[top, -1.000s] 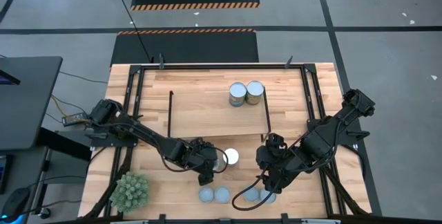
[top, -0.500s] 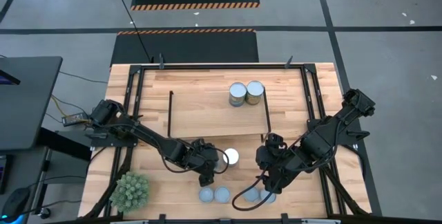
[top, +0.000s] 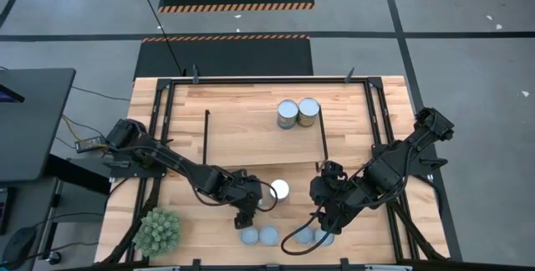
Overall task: Pick and place cans onto a shelf
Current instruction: Put the canned carrots on the shelf
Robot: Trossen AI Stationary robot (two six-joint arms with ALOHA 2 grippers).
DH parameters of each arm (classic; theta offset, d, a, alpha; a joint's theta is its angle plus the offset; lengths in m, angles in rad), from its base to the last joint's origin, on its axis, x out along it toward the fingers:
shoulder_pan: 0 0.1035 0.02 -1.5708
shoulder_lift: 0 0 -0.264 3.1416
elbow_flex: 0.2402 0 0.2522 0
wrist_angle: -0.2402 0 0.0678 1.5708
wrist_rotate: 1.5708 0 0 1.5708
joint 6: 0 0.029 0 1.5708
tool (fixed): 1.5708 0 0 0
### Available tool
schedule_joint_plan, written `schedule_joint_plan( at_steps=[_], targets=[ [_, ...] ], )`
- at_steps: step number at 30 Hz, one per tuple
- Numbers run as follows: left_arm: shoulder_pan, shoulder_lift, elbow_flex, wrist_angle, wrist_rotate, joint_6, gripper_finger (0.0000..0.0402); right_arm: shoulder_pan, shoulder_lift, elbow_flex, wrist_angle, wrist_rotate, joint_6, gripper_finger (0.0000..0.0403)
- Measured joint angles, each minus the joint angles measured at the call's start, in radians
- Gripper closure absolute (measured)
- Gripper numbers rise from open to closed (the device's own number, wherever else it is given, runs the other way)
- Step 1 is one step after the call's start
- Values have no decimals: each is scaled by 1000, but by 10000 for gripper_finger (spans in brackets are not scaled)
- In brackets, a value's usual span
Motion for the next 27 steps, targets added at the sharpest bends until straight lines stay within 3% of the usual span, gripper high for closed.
schedule_joint_plan(
  at_steps=[12,20,27],
  targets=[
    [40,-7,265,-280,77,157,81,-30,-6,134,-122,2,-62,25],
    [95,-7,457,-396,147,217,81,-65,-79,142,-220,-19,-99,30],
    [162,-7,589,-442,173,280,80,-80,-188,142,-244,96,-102,30]
  ],
)
